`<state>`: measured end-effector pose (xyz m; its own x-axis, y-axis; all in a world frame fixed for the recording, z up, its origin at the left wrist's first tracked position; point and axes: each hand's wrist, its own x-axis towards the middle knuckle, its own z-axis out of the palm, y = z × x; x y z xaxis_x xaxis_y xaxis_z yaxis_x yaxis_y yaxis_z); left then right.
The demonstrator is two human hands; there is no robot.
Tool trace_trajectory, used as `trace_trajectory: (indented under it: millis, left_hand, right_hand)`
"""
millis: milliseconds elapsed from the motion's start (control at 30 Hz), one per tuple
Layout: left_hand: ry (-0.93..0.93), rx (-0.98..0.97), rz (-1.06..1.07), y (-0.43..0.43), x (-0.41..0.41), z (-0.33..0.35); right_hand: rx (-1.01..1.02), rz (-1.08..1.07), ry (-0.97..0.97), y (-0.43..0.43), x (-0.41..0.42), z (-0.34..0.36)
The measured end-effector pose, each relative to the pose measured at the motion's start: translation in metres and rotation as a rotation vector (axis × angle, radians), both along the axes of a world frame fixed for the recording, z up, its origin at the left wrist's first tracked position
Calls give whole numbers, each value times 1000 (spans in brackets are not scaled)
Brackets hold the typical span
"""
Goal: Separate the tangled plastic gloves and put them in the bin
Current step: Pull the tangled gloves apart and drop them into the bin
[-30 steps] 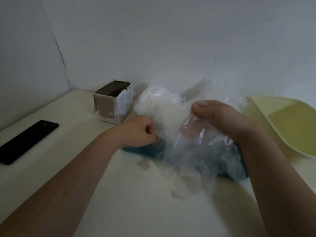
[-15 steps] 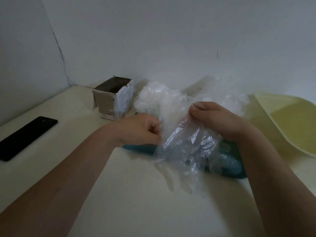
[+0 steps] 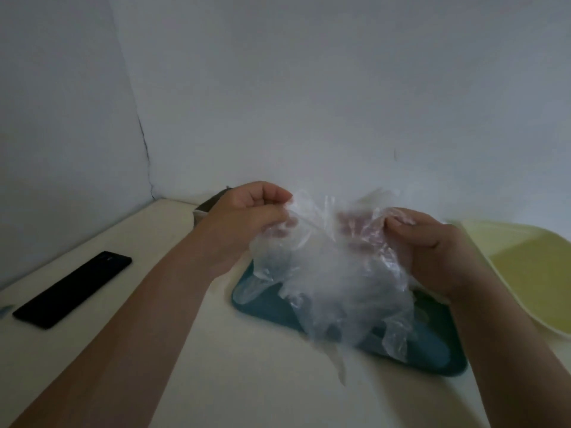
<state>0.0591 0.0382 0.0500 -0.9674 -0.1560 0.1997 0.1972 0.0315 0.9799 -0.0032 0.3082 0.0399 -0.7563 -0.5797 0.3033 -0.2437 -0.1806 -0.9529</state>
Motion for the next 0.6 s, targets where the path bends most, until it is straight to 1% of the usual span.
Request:
trace_trajectory:
  millis: [67,133,167,267,300,400,467,500,567,600]
  left_hand:
    - [16,28,-64,4,1,10]
    - [10,15,-146,5,2,21]
    - [0,5,-206,5,2,25]
    - [-8,-37,-351,7,-1,39]
    - [-9,-45,-369,10,-3,42]
    - [-16,-69,-372,18,-11,47]
    - [-39,9,-337,23,-16,47]
    - [-67,91,-304,28,-18,44]
    - [-178,253,-265,34,-22,31]
    - [-249,285,-300,38,-24,22]
  right_hand:
    - [-19,98,52,3,2,6]
    - [13,108,147,6,2,10]
    - [30,110,164,5,2,13]
    - [112,127,97,-3,14,25]
    - [136,108,69,-5,19,30]
    - [148,-67,42,-2,20,33]
    - [109,-121,14,5,22,34]
    - [91,-147,2,10,23,34]
    - [39,-187,-22,18,22,35]
    - [-2,-187,-32,22,22,36]
